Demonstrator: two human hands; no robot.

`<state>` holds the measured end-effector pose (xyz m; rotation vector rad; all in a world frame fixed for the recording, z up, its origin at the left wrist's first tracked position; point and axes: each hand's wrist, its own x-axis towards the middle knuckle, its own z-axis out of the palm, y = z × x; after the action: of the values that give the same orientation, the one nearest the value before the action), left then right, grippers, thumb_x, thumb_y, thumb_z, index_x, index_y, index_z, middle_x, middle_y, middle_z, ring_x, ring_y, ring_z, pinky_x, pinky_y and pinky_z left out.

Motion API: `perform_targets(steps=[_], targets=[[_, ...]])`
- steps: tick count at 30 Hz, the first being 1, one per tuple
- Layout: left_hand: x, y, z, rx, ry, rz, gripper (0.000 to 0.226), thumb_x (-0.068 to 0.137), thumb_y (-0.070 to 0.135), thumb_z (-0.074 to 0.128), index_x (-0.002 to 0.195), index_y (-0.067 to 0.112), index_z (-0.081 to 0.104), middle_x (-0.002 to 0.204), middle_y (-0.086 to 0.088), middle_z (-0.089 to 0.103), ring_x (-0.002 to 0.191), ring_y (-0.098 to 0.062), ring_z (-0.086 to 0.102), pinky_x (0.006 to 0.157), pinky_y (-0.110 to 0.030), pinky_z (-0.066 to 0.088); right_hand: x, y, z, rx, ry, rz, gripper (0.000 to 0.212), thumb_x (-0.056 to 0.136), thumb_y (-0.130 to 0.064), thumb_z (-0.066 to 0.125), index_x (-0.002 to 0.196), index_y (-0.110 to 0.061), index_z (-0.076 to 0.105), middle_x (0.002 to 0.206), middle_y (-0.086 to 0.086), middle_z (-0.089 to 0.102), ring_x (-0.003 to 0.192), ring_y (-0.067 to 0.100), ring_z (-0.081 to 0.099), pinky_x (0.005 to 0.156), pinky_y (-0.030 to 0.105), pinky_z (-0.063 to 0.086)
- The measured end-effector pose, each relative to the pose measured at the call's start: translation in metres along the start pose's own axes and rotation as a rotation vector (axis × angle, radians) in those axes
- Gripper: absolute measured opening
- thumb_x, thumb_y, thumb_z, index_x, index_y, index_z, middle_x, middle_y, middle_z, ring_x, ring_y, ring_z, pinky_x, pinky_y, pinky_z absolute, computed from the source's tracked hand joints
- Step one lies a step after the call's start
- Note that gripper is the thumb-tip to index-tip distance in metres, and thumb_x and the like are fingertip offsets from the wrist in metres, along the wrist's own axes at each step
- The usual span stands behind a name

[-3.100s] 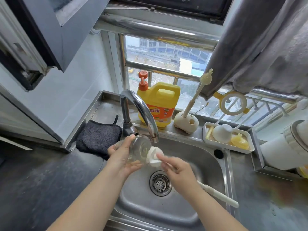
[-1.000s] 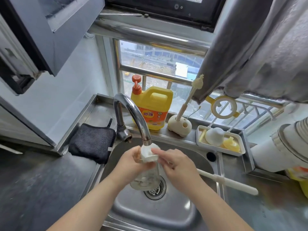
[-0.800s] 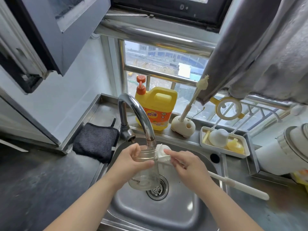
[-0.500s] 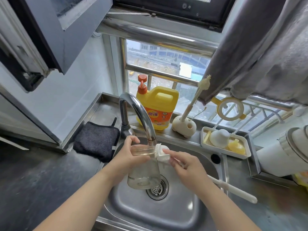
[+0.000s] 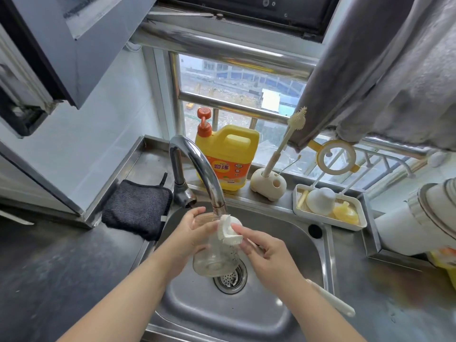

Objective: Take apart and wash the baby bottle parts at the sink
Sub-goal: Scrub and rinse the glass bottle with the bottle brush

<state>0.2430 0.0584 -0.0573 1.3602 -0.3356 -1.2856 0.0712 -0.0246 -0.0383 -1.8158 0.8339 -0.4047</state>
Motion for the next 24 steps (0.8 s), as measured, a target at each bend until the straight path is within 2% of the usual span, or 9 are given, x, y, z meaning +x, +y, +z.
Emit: perform_targets(steps=[3, 6, 9, 12, 15, 16, 18, 20, 24], targets=[[-0.005, -0.001, 0.004, -0.028, -0.089, -0.006, 0.106, 0.034, 0.058, 0.091, 0.125, 0.023, 0.049, 0.122, -0.003, 0.064, 0.112, -0.02, 0.063, 0.096, -0.045, 0.049, -0.002, -0.008, 0.004, 0.005, 0.011, -0.052, 0.061, 0.092, -0.01, 0.058, 0.101, -0.07, 0.055, 0.105, -0.026, 0.064, 0.1, 0.0, 0.06, 0.088, 0.019, 0.048], [-0.008, 0.002, 0.001, -0.005, -0.225, 0.067, 0.083, 0.051, 0.05, 0.088, 0.118, 0.008, 0.064, 0.117, -0.015, 0.066, 0.111, -0.029, 0.063, 0.095, -0.041, 0.05, -0.003, -0.012, 0.003, 0.001, -0.016, -0.067, 0.055, 0.092, -0.012, 0.057, 0.105, -0.066, 0.057, 0.103, -0.025, 0.065, 0.098, 0.0, 0.061, 0.083, 0.014, 0.046], [-0.008, 0.003, -0.005, 0.113, -0.17, 0.097, 0.07, 0.056, 0.039, 0.09, 0.114, 0.008, 0.067, 0.113, -0.014, 0.069, 0.11, -0.032, 0.063, 0.096, -0.041, 0.05, -0.002, -0.008, -0.005, -0.055, -0.037, -0.004, 0.043, 0.092, -0.015, 0.06, 0.107, -0.055, 0.064, 0.101, -0.022, 0.07, 0.095, -0.004, 0.063, 0.083, 0.016, 0.047], [-0.004, 0.003, -0.016, 0.426, -0.017, 0.186, 0.072, 0.043, 0.036, 0.089, 0.108, 0.021, 0.064, 0.104, 0.0, 0.071, 0.101, -0.014, 0.067, 0.086, -0.021, 0.049, 0.002, -0.008, -0.021, -0.19, -0.012, 0.06, 0.032, 0.091, -0.016, 0.062, 0.106, -0.043, 0.067, 0.084, -0.016, 0.071, 0.069, -0.012, 0.058, 0.064, 0.007, 0.04], [-0.004, 0.006, -0.02, 0.79, 0.022, 0.269, 0.064, 0.043, 0.044, 0.082, 0.101, 0.045, 0.053, 0.108, 0.022, 0.06, 0.104, 0.008, 0.055, 0.09, -0.009, 0.036, 0.009, -0.016, -0.025, -0.314, -0.045, 0.046, 0.025, 0.089, -0.021, 0.065, 0.105, -0.04, 0.069, 0.072, -0.017, 0.067, 0.064, -0.011, 0.055, 0.06, 0.007, 0.038], [-0.004, 0.005, -0.019, 0.883, 0.036, 0.297, 0.062, 0.044, 0.047, 0.079, 0.1, 0.05, 0.051, 0.109, 0.026, 0.056, 0.107, 0.007, 0.052, 0.094, -0.013, 0.036, 0.012, -0.02, -0.022, -0.368, -0.089, 0.039, 0.023, 0.09, -0.024, 0.065, 0.107, -0.037, 0.07, 0.08, -0.016, 0.068, 0.069, -0.01, 0.057, 0.063, 0.008, 0.039], [-0.004, 0.004, -0.017, 1.064, 0.067, 0.357, 0.065, 0.047, 0.052, 0.073, 0.107, 0.051, 0.049, 0.112, 0.027, 0.053, 0.112, -0.003, 0.05, 0.1, -0.031, 0.039, 0.019, -0.025, -0.014, -0.548, -0.206, 0.014, 0.026, 0.092, -0.029, 0.059, 0.115, -0.037, 0.067, 0.102, -0.007, 0.068, 0.089, 0.002, 0.061, 0.078, 0.022, 0.046], [-0.006, 0.005, -0.012, 1.211, 0.079, 0.37, 0.073, 0.054, 0.052, 0.073, 0.12, 0.054, 0.041, 0.122, 0.025, 0.048, 0.121, -0.007, 0.043, 0.102, -0.039, 0.034, 0.027, -0.03, -0.005, -0.72, -0.368, -0.008, 0.04, 0.094, -0.017, 0.05, 0.128, -0.038, 0.056, 0.111, 0.0, 0.058, 0.103, 0.019, 0.055, 0.086, 0.029, 0.045], [-0.008, 0.006, -0.008, 1.403, 0.119, 0.368, 0.077, 0.068, 0.051, 0.071, 0.136, 0.044, 0.036, 0.136, 0.024, 0.038, 0.131, -0.005, 0.029, 0.101, -0.035, 0.025, 0.034, -0.041, 0.003, -0.939, -0.611, -0.024, 0.068, 0.091, -0.002, 0.046, 0.138, -0.05, 0.033, 0.095, -0.003, 0.035, 0.09, 0.024, 0.052, 0.074, 0.034, 0.045]])
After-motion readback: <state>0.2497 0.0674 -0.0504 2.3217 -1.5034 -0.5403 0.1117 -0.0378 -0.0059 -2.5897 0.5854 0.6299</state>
